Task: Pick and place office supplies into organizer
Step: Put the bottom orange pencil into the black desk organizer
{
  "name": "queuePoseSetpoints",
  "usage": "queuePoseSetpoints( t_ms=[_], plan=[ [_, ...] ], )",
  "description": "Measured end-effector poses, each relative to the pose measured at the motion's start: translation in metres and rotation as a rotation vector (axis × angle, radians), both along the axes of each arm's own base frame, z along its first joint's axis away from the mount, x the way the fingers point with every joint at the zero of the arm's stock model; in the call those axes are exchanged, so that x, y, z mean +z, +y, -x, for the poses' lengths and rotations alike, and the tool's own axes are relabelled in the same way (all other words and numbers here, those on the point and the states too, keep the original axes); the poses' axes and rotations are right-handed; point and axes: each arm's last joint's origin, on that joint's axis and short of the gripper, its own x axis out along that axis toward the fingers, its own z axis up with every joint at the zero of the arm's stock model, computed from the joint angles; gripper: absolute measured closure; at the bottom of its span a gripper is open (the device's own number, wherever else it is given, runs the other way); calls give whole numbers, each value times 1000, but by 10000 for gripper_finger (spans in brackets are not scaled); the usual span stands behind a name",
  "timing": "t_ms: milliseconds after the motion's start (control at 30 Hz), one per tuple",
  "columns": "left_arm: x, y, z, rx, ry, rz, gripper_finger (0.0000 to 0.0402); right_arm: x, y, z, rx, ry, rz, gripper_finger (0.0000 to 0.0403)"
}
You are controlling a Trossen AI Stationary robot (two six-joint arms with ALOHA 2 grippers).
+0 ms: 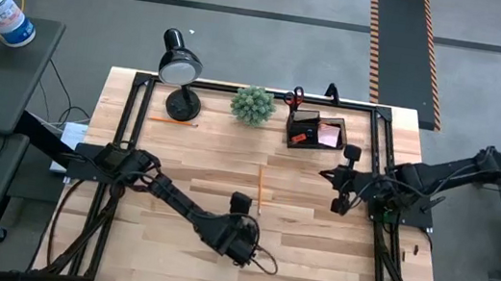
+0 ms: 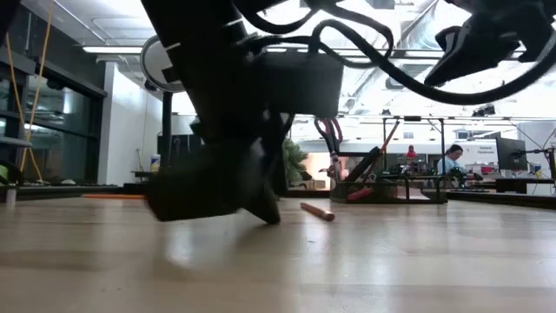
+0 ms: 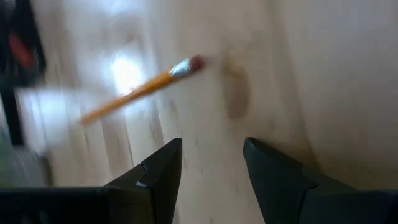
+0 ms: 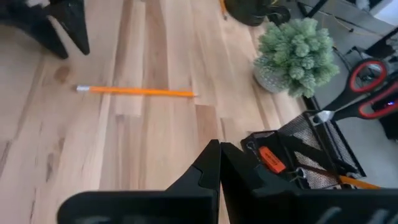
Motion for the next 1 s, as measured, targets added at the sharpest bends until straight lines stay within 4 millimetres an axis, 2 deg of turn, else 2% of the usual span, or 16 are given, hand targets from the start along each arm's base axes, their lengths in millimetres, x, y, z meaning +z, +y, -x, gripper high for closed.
queuePoseSetpoints(
  t_ms=[300, 500, 800, 1000],
  plan=[
    [8, 1, 9, -518, 413, -156, 231, -2, 7, 3, 59, 30, 25, 402],
    [11, 1, 9, -744, 550, -232, 231, -2, 7, 4, 67, 30, 31, 402],
    [12, -6, -2, -1018, 613, -390, 231, -3, 7, 5, 62, 45, 28, 402],
    [21, -2, -13, -1042, 581, -438, 231, -4, 6, 6, 53, 59, 22, 402]
  ],
)
